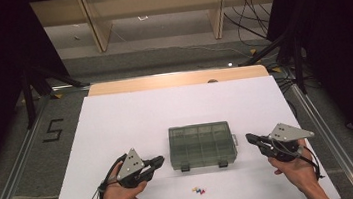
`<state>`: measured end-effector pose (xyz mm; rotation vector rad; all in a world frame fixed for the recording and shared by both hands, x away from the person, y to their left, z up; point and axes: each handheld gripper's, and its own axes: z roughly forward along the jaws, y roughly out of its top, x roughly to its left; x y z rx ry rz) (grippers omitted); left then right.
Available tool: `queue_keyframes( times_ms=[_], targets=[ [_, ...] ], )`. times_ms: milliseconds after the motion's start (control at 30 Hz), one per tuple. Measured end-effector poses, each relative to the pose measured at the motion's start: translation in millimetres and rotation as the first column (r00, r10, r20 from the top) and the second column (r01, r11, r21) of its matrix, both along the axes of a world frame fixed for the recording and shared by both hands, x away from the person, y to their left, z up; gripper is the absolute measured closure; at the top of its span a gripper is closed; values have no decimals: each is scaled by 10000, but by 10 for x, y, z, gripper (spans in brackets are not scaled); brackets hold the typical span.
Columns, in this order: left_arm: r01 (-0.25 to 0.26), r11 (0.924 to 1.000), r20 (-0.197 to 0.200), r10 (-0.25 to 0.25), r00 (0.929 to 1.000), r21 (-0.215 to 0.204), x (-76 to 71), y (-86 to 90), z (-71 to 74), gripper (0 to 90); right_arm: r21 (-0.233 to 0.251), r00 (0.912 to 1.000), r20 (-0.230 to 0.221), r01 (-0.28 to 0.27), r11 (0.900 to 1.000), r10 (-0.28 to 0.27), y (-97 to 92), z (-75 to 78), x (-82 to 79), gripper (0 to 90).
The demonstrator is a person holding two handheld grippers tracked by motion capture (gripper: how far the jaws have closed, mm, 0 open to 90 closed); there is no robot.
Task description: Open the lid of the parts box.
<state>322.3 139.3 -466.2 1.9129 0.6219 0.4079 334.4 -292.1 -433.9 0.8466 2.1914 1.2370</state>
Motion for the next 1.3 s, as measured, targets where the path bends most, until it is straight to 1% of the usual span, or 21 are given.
queue_keyframes(
  times_ms=[33,67,100,133,167,200,233,267,467,533,600,700,733,767,800,1000,1033,1067,1167,1200,1300],
  targets=[
    [49,9999,34,-49,10000,88,17,1,-10,884,-69,9999,-89,-62,10000,61,2,-19,9,900],
    [-51,10000,-34,52,10000,68,24,-7,-21,884,-69,9999,-89,-62,10000,61,2,-19,9,900],
    [-17,9998,-18,17,10000,200,42,-2,-27,890,-118,9996,-256,-93,9999,90,4,-31,12,900],
    [-67,9999,-51,68,10000,149,55,-11,-39,893,-175,9997,-227,-107,9998,103,6,-46,21,900],
    [-13,9999,-63,15,10000,165,73,-15,-50,895,-255,9993,-348,-123,9996,114,10,-61,26,900],
    [-76,9999,-224,79,9997,123,81,-25,-65,896,-289,9992,-385,-156,9995,145,12,-76,33,900],
    [-41,9998,-213,45,9998,199,97,-30,-76,897,-378,9979,-609,-237,9990,214,24,-103,42,900],
    [-35,9997,-337,43,9994,243,104,-39,-89,897,-378,9979,-609,-237,9990,214,24,-103,42,900],
    [60,9985,-580,-29,9983,536,150,-77,-153,899,-668,9957,-834,-458,9967,402,53,-161,68,900],
    [128,9983,-742,-86,9972,564,160,-88,-179,899,-851,9929,-1079,-598,9946,505,69,-183,69,900],
    [156,9975,-791,-101,9968,695,166,-99,-197,899,-1044,9901,-1223,-818,9912,688,92,-215,81,900],
    [246,9971,-851,-184,9962,715,175,-108,-207,898,-1326,9855,-1428,-1105,9850,914,121,-249,89,900],
    [237,9964,-832,-170,9964,810,175,-109,-210,899,-1388,9847,-1447,-1175,9833,973,128,-259,92,900],
    [283,9967,-927,-212,9955,764,175,-115,-219,898,-1395,9830,-1578,-1158,9834,934,138,-265,85,900],
    [279,9956,-901,-198,9957,895,175,-118,-226,899,-1462,9824,-1571,-1247,9814,1014,139,-272,92,900],
    [471,9942,-1043,-370,9939,967,172,-152,-248,899,-1647,9766,-1777,-1506,9748,1208,167,-302,91,900],
    [485,9926,-1031,-369,9940,1114,173,-152,-246,899,-1648,9750,-1851,-1537,9743,1225,176,-306,87,900],
    [531,9929,-1065,-417,9934,1065,174,-159,-252,898,-1699,9748,-1810,-1614,9722,1302,182,-313,90,900],
    [508,9934,-1004,-405,9941,1025,176,-167,-256,899,-1649,9723,-1866,-1726,9711,1411,203,-319,88,900],
    [599,9934,-1094,-491,9928,982,179,-168,-258,899,-1605,9721,-1844,-1756,9713,1453,207,-318,89,900],
    [644,9919,-1083,-525,9927,1094,182,-171,-252,898,-1547,9730,-1781,-1753,9723,1471,215,-314,89,900]
  ],
)
